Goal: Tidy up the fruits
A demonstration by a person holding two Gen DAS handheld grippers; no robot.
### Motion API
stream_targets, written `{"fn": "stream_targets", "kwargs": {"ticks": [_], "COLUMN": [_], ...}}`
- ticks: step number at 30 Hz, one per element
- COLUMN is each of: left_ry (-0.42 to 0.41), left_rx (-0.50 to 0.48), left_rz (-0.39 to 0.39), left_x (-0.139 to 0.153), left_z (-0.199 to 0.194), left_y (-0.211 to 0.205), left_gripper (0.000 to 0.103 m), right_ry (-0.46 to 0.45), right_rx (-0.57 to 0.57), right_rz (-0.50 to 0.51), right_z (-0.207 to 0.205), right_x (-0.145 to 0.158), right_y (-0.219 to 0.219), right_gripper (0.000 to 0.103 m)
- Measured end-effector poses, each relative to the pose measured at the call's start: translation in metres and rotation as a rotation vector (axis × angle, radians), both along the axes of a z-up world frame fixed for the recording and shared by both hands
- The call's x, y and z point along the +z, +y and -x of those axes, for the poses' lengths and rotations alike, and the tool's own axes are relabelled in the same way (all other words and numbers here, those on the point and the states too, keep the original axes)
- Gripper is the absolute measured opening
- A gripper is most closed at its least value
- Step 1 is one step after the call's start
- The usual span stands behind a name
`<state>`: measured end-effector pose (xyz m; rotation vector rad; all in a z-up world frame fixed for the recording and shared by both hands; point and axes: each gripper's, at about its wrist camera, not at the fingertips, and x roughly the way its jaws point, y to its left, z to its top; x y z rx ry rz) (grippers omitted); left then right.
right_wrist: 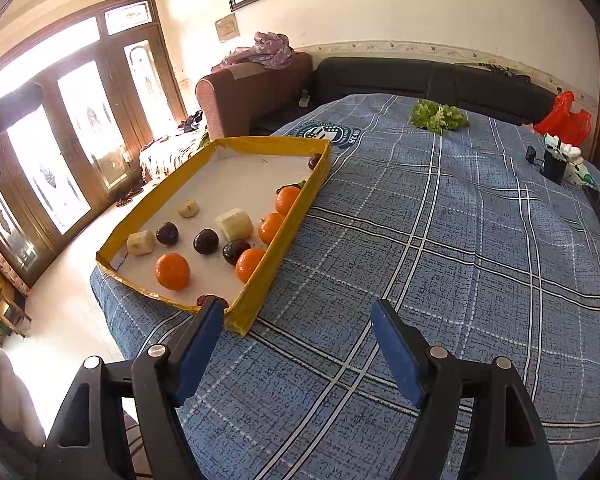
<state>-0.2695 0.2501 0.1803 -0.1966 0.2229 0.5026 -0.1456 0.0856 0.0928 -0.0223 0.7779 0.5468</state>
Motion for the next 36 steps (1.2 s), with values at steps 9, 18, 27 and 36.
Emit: {"fn": "stream_targets", "kwargs": {"ticks": [9, 18, 27, 36], "left_ry": [0.04, 0.122, 0.269, 0.385], "left_rx": [-0.001, -0.063, -0.093, -0.069], "left_rz": [-0.019, -0.062, 0.005, 0.064], "left_x": [-0.01, -0.027, -0.068, -0.101], "left_z": [0.003, -0.006, -0.027, -0.036], "left_y": [-0.005, -0.023, -0.019, -0.011], "left_gripper": [0.103, 0.103, 0.103, 0.103], "right_ry": [-0.016, -0.038, -0.047, -0.005], "right_rx": [0.012, 0.007, -0.031, -0.074], "right_rz": [0.018, 0.023, 0.074, 0.115], "right_z": [0.013, 0.017, 0.012, 0.003], "right_x": [0.0, 0.0, -0.008, -0.025], "right_y": [0.009, 0.014, 0.013, 0.008], "right_gripper": [0.084, 0.088, 0.092, 0.093]}}
